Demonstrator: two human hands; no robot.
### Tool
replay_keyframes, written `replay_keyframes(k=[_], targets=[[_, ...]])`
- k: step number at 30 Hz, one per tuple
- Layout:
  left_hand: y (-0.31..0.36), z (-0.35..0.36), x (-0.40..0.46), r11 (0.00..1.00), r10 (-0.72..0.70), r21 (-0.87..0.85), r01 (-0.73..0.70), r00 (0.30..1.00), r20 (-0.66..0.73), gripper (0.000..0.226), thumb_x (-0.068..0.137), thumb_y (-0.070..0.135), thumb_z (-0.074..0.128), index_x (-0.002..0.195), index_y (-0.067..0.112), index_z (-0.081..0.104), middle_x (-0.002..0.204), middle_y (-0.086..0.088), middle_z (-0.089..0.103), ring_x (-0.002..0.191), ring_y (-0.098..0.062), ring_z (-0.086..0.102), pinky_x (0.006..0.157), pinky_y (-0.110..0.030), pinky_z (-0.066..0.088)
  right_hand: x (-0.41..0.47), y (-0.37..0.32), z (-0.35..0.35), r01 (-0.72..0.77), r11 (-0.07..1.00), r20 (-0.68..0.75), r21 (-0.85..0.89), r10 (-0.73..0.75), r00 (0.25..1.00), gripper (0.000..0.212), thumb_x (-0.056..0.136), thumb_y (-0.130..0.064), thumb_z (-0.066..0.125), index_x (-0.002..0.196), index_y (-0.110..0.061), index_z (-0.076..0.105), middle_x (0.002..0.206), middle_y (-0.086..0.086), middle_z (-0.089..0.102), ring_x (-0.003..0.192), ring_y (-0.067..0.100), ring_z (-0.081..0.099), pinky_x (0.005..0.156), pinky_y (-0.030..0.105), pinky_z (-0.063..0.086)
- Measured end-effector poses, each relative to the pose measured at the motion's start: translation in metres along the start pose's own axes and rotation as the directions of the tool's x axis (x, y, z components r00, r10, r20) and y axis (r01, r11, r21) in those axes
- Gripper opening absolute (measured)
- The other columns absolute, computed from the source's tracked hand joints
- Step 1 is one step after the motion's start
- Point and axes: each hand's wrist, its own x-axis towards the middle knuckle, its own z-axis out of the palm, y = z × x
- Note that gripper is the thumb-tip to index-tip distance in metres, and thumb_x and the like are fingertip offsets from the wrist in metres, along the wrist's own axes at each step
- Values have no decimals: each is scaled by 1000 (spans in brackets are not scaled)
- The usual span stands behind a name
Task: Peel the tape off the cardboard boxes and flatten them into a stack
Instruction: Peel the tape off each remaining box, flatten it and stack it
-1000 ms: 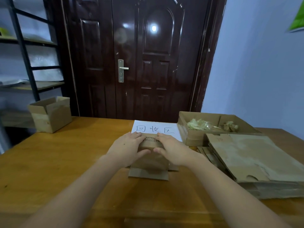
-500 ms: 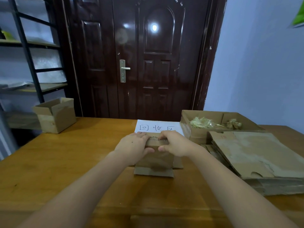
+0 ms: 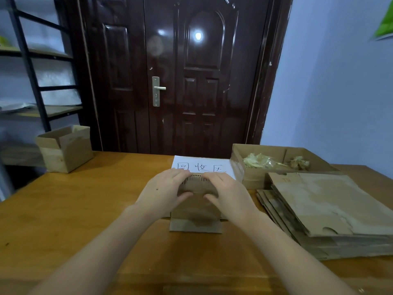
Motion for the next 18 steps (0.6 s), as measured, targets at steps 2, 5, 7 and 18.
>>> replay_keyframes(k=[2, 5, 7, 18], targets=[[3, -2, -8, 999, 33, -4, -34, 997, -72, 49, 81, 29, 86, 127, 20, 70, 123, 3, 73, 113, -17, 69, 94, -32, 55, -8, -4, 1, 33, 999, -81, 32, -30, 996, 53, 88, -13, 76, 138, -19, 60, 130, -2, 67, 122, 15, 61, 97, 33, 55], [3, 2, -23, 987, 147, -29, -155, 970, -193, 30, 89, 16, 77, 119, 15, 75, 117, 1, 75, 107, -16, 71, 92, -28, 54, -18, -8, 4, 98, 995, -199, 24, -91, 976, 46, 85, -2, 78, 129, -15, 70, 124, 0, 72, 113, 16, 68, 93, 34, 59], [3, 8, -35, 973, 201, -67, -219, 957, -211, 25, 95, 12, 66, 118, 15, 76, 118, 1, 75, 109, -14, 71, 94, -28, 55, -26, -12, 11, 123, 992, -204, -15, -124, 971, 47, 82, -3, 80, 126, -16, 72, 125, 0, 72, 115, 15, 69, 96, 34, 58], [5, 26, -58, 968, 206, -107, -226, 964, -169, 35, 101, 30, 54, 127, 16, 73, 139, 0, 64, 134, -12, 56, 115, -33, 44, -52, -18, 45, 88, 996, -152, -31, -91, 984, 56, 89, -17, 73, 143, -16, 57, 147, 0, 57, 142, 14, 46, 117, 37, 39]])
